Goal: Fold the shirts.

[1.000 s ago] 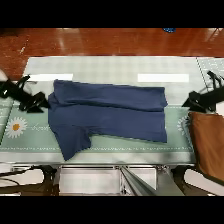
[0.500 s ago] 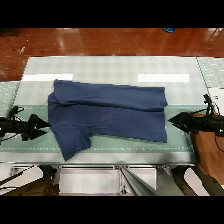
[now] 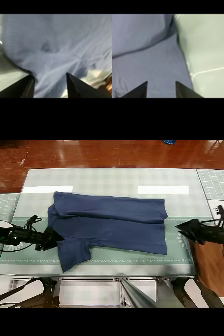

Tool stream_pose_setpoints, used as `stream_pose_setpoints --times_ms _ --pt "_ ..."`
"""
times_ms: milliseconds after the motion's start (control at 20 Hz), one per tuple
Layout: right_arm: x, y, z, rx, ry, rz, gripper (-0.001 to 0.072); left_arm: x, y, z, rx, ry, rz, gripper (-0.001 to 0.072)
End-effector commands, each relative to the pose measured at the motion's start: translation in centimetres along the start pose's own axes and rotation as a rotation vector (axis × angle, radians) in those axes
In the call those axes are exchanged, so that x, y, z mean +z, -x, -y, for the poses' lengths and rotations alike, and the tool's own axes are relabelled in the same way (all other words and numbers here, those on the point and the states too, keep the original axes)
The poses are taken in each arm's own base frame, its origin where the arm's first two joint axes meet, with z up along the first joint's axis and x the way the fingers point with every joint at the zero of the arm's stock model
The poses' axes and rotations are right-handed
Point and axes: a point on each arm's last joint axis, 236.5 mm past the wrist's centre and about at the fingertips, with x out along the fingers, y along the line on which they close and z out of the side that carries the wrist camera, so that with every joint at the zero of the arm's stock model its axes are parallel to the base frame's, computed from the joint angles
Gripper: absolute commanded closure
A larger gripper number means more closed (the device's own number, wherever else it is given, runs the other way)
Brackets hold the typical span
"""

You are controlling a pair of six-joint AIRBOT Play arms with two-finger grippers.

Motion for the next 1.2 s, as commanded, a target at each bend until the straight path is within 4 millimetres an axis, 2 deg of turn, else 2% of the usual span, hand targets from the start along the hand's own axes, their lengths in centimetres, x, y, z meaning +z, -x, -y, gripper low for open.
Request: stream_pose_setpoints --times_ms 0,50,100,250,400,600,800,950,1150 --pt "-0.5 2.3 4.0 -0.117 -0.069 -0.022 0.0302 -1.1 -0.6 0.0 0.035 -0.051 -0.05 0.0356" --pt "-2.0 2.1 6.1 -0.194 -0.122 -0.064 0.0303 -1.1 -0.6 0.0 0.036 -0.052 -0.051 0.0569" --pt "-3.5 1.5 7.1 -0.216 -0.161 -0.103 0.0303 -1.2 -0.6 0.0 0.034 -0.052 -0.052 0.0688" --pt "-7.1 -0.6 8.0 -0.193 -0.232 -0.177 0.0303 -1.2 -0.6 0.0 0.034 -0.053 -0.053 0.0688" --pt "-8.1 -1.4 8.5 -0.197 -0.254 -0.187 0.0303 -1.1 -0.6 0.0 0.034 -0.068 -0.051 0.0688" --pt "-9.8 -2.2 7.1 -0.195 -0.164 -0.276 0.0303 -1.0 -0.6 0.0 0.036 -0.068 -0.044 0.0688" --pt "-10.2 -2.8 6.8 -0.208 -0.107 -0.297 0.0303 -0.8 -0.6 -0.1 0.038 -0.067 -0.038 0.0688" --pt "-10.6 -3.3 6.9 -0.194 -0.131 -0.331 0.0303 -0.8 -0.6 -0.1 0.039 -0.068 -0.035 0.0688" --pt "-9.9 -6.1 5.7 -0.151 -0.112 -0.328 0.0303 -0.8 -0.6 -0.1 0.038 -0.068 -0.037 0.0688"
